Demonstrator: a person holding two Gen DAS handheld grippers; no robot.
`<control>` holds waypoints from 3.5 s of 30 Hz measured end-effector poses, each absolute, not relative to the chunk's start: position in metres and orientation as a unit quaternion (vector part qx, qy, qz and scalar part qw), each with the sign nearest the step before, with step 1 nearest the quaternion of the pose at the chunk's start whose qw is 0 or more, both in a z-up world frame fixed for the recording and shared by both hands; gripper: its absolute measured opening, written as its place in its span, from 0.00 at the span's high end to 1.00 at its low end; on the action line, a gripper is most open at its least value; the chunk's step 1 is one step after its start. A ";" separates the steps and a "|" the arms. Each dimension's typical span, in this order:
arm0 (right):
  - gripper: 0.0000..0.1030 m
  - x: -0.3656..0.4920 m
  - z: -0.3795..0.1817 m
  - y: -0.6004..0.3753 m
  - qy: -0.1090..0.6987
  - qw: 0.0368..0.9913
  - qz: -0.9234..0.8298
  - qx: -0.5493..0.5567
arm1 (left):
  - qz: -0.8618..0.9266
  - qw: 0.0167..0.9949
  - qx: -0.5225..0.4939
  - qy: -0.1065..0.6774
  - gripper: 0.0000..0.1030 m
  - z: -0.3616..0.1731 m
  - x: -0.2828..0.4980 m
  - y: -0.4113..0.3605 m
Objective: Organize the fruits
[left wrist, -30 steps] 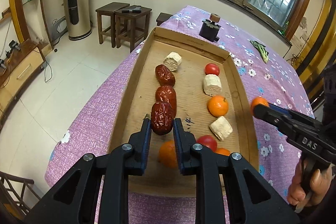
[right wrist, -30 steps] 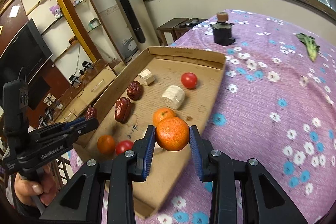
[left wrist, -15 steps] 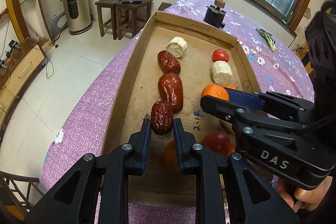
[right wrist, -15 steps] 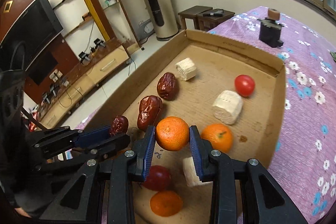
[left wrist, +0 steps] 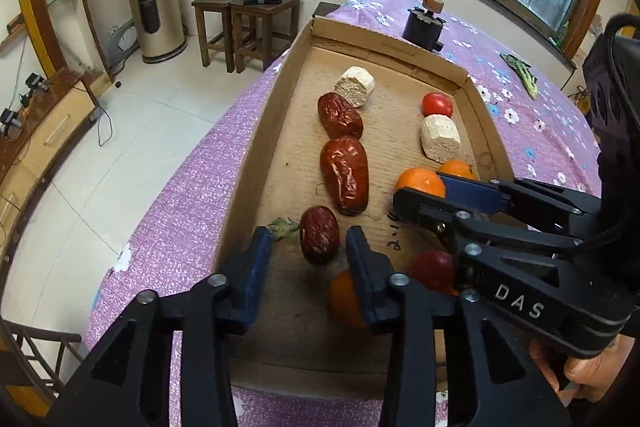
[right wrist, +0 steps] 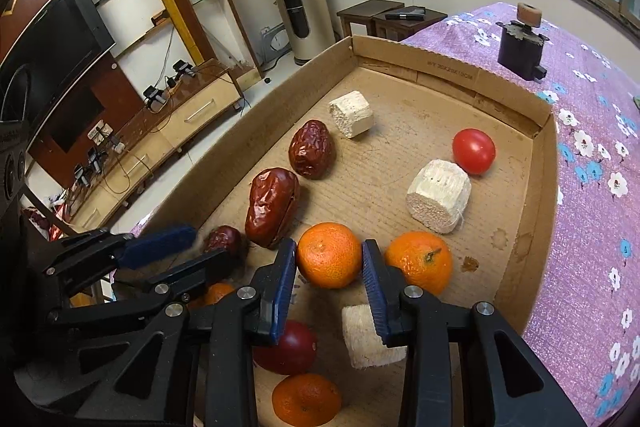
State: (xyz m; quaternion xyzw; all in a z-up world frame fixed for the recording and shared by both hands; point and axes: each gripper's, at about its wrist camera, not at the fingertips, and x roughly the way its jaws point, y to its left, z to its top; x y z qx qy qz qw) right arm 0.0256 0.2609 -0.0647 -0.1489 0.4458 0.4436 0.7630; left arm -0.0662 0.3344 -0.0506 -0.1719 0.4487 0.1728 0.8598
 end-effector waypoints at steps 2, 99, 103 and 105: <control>0.66 0.026 -0.064 0.258 0.447 0.764 0.442 -0.141 | 0.175 0.860 -0.166 0.449 0.57 -0.050 -0.066 0.332; 0.14 -0.061 -0.028 0.128 0.280 0.691 0.590 -0.310 | 0.187 0.913 -0.022 0.362 0.16 -0.005 -0.154 0.209; 0.14 -0.059 -0.028 0.129 0.281 0.691 0.589 -0.310 | 0.193 0.913 -0.017 0.358 0.16 -0.004 -0.155 0.210; 0.14 -0.058 -0.029 0.129 0.281 0.691 0.590 -0.310 | 0.193 0.913 -0.014 0.359 0.16 -0.004 -0.155 0.210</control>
